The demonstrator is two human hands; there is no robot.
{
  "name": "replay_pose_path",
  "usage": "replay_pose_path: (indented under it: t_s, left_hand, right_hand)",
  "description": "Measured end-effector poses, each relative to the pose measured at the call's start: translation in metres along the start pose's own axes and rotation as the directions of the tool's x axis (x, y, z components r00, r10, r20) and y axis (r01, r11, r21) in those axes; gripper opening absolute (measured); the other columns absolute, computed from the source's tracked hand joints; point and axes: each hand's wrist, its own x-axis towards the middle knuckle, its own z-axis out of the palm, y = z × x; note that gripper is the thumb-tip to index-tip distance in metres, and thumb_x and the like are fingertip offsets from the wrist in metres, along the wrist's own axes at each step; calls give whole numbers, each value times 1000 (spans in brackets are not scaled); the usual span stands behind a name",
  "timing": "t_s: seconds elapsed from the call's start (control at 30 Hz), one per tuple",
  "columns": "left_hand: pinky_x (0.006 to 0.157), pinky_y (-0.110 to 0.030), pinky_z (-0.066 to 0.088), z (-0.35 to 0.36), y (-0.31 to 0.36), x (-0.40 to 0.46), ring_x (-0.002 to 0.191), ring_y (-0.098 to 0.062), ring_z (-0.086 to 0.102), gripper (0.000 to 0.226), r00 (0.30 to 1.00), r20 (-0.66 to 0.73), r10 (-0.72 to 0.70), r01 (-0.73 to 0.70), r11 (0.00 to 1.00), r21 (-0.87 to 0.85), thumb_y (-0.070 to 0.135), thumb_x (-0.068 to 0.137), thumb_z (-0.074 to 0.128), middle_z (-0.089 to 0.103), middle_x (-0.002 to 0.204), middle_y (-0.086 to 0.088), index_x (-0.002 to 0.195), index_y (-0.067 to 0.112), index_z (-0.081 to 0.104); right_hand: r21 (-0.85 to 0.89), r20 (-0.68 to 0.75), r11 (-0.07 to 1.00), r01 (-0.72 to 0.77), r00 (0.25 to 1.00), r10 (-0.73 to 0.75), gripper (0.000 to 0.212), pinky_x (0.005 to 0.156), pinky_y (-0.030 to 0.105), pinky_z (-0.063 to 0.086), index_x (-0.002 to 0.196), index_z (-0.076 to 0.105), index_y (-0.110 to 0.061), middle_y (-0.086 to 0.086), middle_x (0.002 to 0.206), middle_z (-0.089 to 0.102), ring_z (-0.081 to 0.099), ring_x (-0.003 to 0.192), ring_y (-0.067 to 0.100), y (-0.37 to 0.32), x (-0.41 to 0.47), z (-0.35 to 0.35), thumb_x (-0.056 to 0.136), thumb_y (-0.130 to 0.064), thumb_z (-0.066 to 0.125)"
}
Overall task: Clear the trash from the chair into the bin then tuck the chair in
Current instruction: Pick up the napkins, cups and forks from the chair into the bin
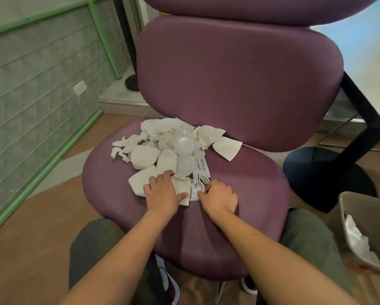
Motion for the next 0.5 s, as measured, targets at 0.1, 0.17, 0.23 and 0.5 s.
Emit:
replay_pose_path:
  t_s: [0.1, 0.17, 0.23, 0.5]
  left_hand:
    - [95, -36, 31, -3, 0, 1, 121, -24, 41, 89, 999, 18, -26, 27, 999, -32, 66, 71, 69, 47, 130, -2, 142, 29, 29]
    - [97, -37, 33, -5, 0, 4, 121, -25, 44, 89, 995, 93, -41, 55, 987, -151, 58, 68, 76, 45, 130, -4, 140, 33, 31]
    - [97, -38, 38, -4, 0, 5, 118, -27, 49, 86, 981, 196, -14, 76, 946, -315, 49, 65, 83, 42, 128, -5, 137, 34, 38]
    - [98, -30, 42, 3, 4, 2, 122, -18, 50, 80, 942, 321, 101, 109, 810, -576, 26, 69, 85, 52, 134, -4, 137, 19, 43]
  right_hand:
    - [21, 21, 1000, -19, 1000, 19, 37, 87, 35, 44, 111, 63, -18, 5, 116, 64, 56, 110, 26, 3, 2, -4, 85, -42, 53]
    - [47, 51, 998, -50, 998, 47, 33, 83, 33, 50, 103, 65, -15, 6, 109, 66, 60, 102, 28, 4, 3, -9, 81, -39, 55]
    - [81, 79, 993, -87, 994, 81, 35, 81, 33, 51, 103, 63, -14, 6, 108, 65, 61, 101, 28, 4, 3, -13, 79, -38, 57]
    - [208, 242, 957, -202, 959, 150, 50, 90, 38, 53, 118, 62, -23, 5, 121, 57, 63, 105, 28, 2, 9, -19, 69, -29, 56]
